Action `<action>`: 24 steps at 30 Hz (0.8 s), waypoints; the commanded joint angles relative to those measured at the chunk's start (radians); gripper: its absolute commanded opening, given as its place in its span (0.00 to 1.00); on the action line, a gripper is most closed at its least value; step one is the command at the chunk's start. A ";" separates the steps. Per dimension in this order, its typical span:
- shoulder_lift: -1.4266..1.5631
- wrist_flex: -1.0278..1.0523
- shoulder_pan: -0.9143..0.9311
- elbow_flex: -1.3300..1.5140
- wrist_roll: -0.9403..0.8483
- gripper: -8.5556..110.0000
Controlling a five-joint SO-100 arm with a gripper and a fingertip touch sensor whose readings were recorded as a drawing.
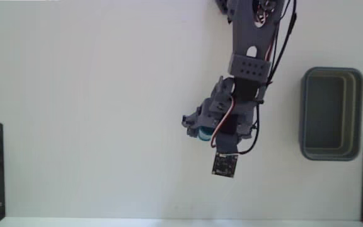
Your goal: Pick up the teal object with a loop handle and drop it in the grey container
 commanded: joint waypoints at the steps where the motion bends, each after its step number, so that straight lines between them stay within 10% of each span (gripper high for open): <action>1: 0.036 -0.032 0.013 0.014 0.005 1.00; 24: 0.017 -0.149 0.013 0.113 0.005 1.00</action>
